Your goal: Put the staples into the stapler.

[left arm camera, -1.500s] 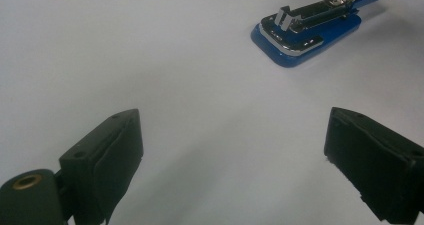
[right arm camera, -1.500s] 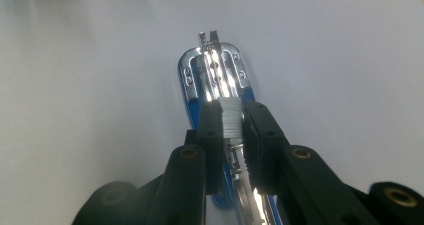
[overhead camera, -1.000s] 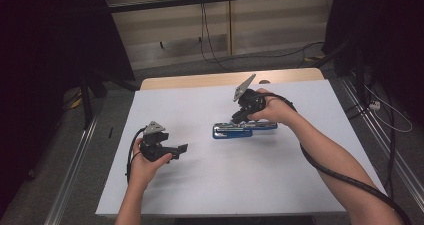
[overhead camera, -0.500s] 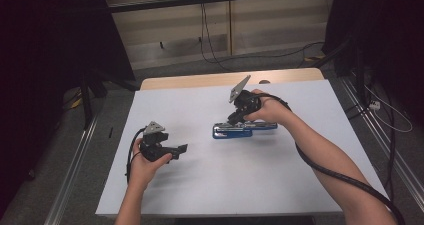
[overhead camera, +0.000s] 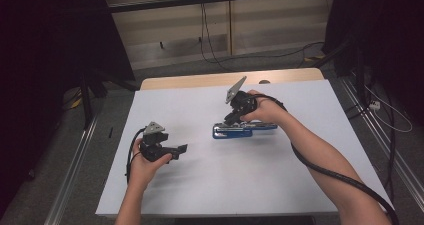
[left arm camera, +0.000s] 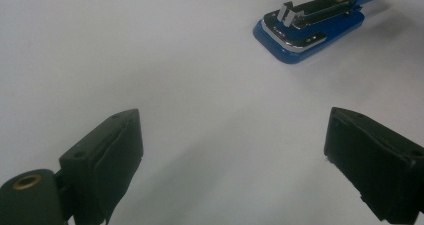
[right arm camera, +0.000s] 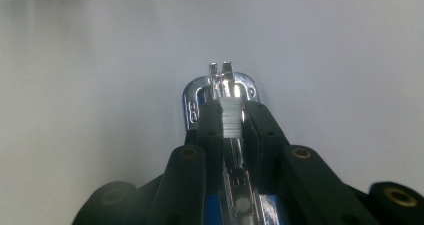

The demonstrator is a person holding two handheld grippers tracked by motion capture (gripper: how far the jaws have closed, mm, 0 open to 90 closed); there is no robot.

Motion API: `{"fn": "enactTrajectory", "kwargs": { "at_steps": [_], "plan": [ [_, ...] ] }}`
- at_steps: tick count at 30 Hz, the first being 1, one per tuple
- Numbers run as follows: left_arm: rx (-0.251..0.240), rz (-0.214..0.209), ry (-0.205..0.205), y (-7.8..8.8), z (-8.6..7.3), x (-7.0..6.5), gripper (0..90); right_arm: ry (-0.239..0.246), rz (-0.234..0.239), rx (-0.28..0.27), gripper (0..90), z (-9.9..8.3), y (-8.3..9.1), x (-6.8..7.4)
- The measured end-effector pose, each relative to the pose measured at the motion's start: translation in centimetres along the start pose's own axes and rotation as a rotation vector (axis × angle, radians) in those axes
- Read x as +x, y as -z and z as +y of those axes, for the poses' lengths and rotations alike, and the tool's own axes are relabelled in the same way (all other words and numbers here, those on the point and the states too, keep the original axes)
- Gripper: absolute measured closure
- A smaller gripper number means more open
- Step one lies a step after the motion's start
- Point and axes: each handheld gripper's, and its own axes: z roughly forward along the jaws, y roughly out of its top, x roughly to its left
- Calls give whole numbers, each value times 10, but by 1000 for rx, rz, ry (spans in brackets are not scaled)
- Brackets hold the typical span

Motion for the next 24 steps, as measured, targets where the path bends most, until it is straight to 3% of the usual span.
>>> {"fn": "enactTrajectory", "kwargs": {
  "at_steps": [24],
  "plan": [
    [0, -5, -1, 0, 0, 0, 88, 18, 12, 0, 794, 4, -12, -1]
  ]
}}
